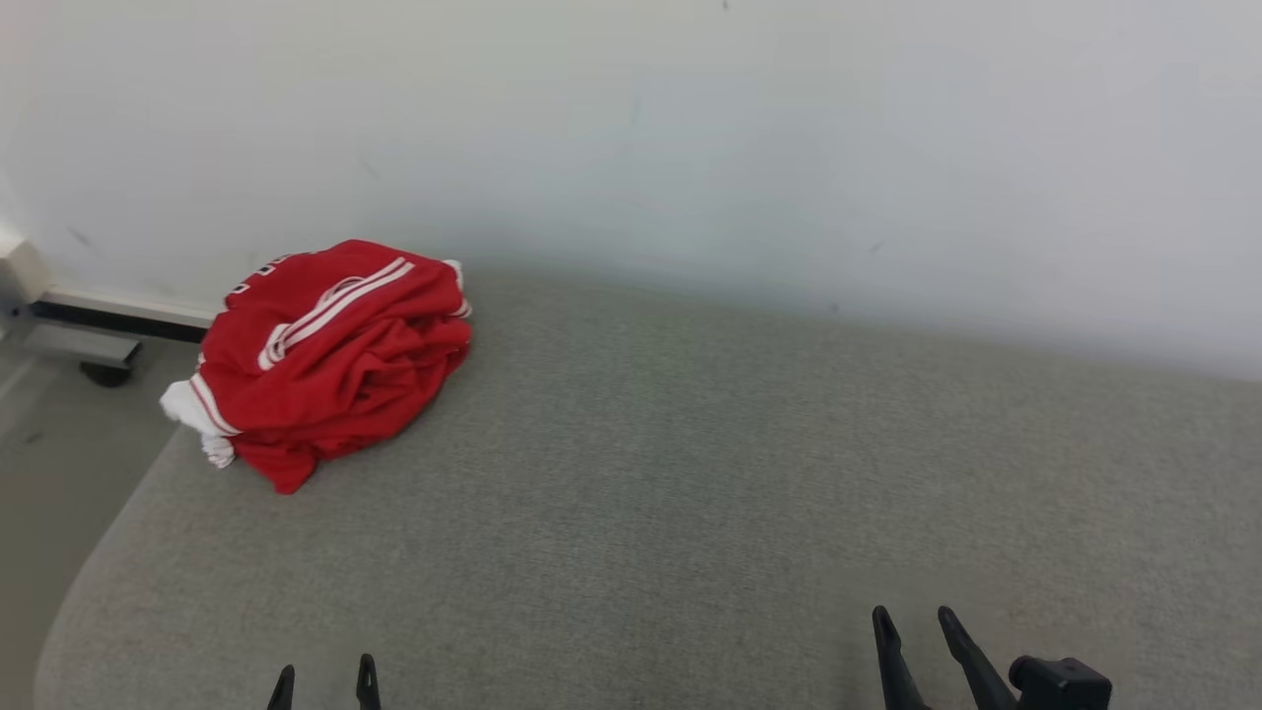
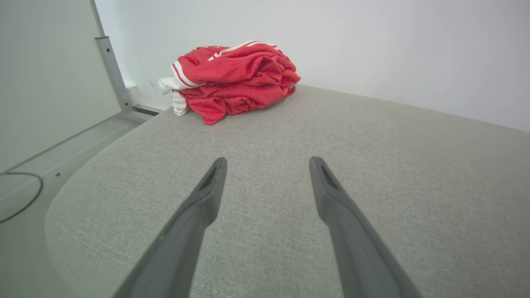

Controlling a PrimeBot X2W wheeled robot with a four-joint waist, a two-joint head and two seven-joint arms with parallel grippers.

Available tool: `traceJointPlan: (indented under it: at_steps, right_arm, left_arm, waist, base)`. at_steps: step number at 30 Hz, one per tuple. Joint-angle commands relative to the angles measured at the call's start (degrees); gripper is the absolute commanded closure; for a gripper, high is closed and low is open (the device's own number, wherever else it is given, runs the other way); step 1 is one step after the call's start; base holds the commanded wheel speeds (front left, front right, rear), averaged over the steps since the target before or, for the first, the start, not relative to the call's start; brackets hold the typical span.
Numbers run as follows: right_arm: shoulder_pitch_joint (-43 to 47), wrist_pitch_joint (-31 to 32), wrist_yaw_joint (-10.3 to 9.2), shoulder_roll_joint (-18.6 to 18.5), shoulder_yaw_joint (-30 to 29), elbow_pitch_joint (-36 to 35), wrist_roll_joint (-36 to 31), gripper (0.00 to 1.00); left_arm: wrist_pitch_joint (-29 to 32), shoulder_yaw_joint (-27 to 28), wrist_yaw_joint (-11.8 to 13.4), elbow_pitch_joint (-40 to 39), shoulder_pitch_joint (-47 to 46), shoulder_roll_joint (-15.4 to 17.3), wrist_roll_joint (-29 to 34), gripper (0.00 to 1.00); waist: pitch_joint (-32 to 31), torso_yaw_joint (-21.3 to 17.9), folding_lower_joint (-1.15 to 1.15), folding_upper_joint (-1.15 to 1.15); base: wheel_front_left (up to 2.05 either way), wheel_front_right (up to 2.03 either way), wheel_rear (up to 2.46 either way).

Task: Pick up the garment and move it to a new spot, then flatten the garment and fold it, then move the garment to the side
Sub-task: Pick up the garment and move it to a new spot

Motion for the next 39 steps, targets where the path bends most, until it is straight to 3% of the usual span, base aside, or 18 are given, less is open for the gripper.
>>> traceJointPlan:
  at_steps: [1, 7, 13, 24, 39]
  right_arm:
    - [0.40, -0.34, -0.12, 0.12, 0.76, 0.23, 0.58, 0.00]
    - [0.00, -1.15, -0.12, 0.12, 2.32, 1.36, 1.37, 0.00]
    - [-3.38, -0.17, -0.12, 0.11, 6.38, 1.70, 0.23, 0.00]
    - [-8.62, 1.46, -0.12, 0.07, 11.20, 3.15, -3.90, 0.00]
    - [-8.98, 2.21, -0.12, 0.10, 10.99, 3.57, -3.99, 0.00]
  left_arm:
    - [0.22, 0.31, 0.38, -0.50, 1.05, 0.43, 0.23, 0.00]
    - [0.88, 1.06, 0.87, -1.84, 2.09, 1.37, -0.59, 0.00]
    - [-0.02, 2.73, 2.51, -3.94, 3.37, 0.98, -1.90, 0.00]
    - [-1.35, 5.56, 5.00, -6.75, 5.92, -0.14, -3.34, 0.00]
    - [0.38, 5.71, 4.63, -5.13, 1.13, 0.47, -3.79, 0.00]
  waist:
    - [-1.24, 6.33, 0.00, 0.00]
    - [-1.69, 12.21, 0.00, 0.00]
    - [0.48, 14.31, 0.00, 0.00]
    - [2.84, 16.10, 0.00, 0.00]
    - [3.67, 16.48, 0.00, 0.00]
  base:
    - [0.00, 0.00, 0.00]
    - [0.00, 0.00, 0.00]
    - [0.00, 0.00, 0.00]
    - [0.00, 0.00, 0.00]
    - [0.00, 0.00, 0.00]
